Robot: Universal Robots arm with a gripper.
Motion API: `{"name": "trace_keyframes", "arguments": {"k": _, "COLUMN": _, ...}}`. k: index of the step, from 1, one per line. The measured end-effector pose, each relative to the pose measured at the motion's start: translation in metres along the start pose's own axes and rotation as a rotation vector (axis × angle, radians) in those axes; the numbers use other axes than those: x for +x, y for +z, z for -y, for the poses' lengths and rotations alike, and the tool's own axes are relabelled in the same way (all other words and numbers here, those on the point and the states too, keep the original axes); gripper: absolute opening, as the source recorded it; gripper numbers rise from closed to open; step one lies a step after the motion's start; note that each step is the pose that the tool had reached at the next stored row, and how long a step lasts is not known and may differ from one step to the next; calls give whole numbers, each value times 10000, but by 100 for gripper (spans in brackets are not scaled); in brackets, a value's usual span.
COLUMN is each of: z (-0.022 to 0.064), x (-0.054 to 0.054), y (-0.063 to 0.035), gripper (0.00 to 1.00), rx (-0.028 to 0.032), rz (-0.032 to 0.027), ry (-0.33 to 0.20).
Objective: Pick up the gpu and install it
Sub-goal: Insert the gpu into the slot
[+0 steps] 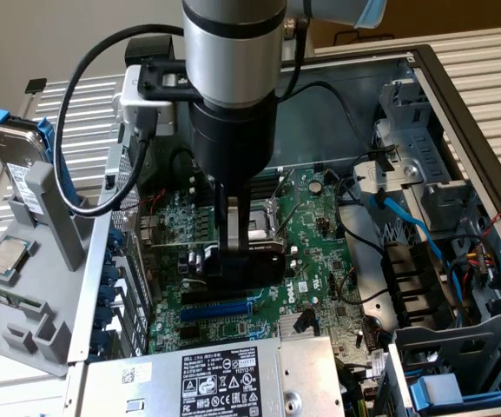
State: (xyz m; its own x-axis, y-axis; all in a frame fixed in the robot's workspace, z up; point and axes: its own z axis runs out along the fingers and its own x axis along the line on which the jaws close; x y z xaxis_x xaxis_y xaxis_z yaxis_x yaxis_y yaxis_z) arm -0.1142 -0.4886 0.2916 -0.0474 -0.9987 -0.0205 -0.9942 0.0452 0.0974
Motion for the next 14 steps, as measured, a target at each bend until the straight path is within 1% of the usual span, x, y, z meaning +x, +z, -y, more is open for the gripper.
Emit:
{"name": "trace_keyframes", "arguments": {"k": 1, "z": -4, "x": 0, "y": 6, "gripper": 27, "rx": 23, "rz": 2, "ry": -1}}
{"name": "trace_keyframes", "arguments": {"k": 2, "z": -14, "x": 1, "y": 12, "gripper": 27, "rx": 60, "rz": 4, "ry": -2}}
{"name": "trace_keyframes", "arguments": {"k": 4, "z": -48, "x": 2, "y": 24, "gripper": 27, "rx": 140, "rz": 8, "ry": -3}}
{"name": "trace_keyframes", "arguments": {"k": 6, "z": -78, "x": 4, "y": 31, "gripper": 27, "rx": 241, "rz": 13, "ry": -5}}
{"name": "trace_keyframes", "arguments": {"k": 7, "z": -81, "x": 4, "y": 32, "gripper": 27, "rx": 270, "rz": 14, "ry": -6}}
{"name": "trace_keyframes", "arguments": {"k": 10, "z": -85, "x": 4, "y": 37, "gripper": 27, "rx": 309, "rz": 19, "ry": -6}}
{"name": "trace_keyframes", "arguments": {"k": 14, "z": -110, "x": 5, "y": 45, "gripper": 27, "rx": 386, "rz": 20, "ry": 6}}
